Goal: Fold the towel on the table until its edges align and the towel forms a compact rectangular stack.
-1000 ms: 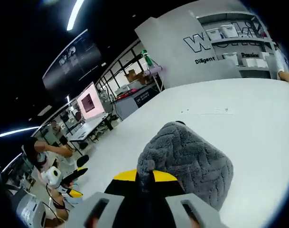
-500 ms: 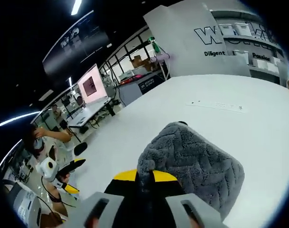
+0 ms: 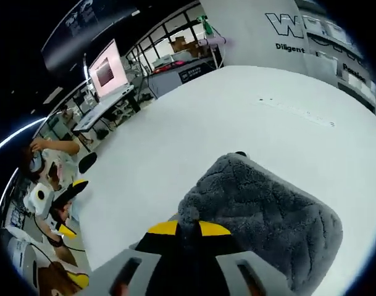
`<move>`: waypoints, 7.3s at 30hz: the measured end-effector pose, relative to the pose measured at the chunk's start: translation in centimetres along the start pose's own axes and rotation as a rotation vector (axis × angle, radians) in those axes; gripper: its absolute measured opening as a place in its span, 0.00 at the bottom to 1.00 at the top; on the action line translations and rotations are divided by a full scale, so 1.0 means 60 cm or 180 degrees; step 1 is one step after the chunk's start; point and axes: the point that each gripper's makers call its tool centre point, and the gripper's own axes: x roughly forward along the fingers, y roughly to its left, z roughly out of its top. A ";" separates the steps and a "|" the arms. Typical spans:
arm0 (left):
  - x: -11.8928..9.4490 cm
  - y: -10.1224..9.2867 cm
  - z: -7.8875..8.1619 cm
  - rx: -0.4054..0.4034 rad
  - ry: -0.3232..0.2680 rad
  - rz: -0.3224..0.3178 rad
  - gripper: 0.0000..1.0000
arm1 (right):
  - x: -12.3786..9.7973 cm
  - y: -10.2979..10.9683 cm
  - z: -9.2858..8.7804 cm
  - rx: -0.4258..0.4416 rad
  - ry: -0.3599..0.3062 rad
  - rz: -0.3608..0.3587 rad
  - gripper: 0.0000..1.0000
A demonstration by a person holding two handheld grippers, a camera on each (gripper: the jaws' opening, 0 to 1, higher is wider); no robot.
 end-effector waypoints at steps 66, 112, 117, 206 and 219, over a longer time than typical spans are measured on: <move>-0.007 -0.017 0.007 0.0038 -0.0017 -0.0044 0.92 | -0.149 0.030 0.068 -0.0155 -0.0821 0.0143 0.27; 0.054 -0.094 0.067 0.0279 0.0016 -0.0613 0.93 | -0.346 -0.070 -0.212 -0.0577 -0.2185 -0.0869 1.00; 0.075 -0.114 0.097 0.0314 -0.0065 -0.0886 0.93 | -0.346 -0.074 -0.226 -0.0581 -0.2113 -0.0912 1.00; 0.121 -0.077 0.101 0.0909 0.0649 -0.1109 0.95 | -0.305 -0.043 -0.222 -0.0768 -0.1441 -0.0794 1.00; 0.054 -0.085 0.040 0.0756 0.1059 -0.0982 0.99 | -0.294 -0.039 -0.228 -0.0712 -0.1174 -0.0814 1.00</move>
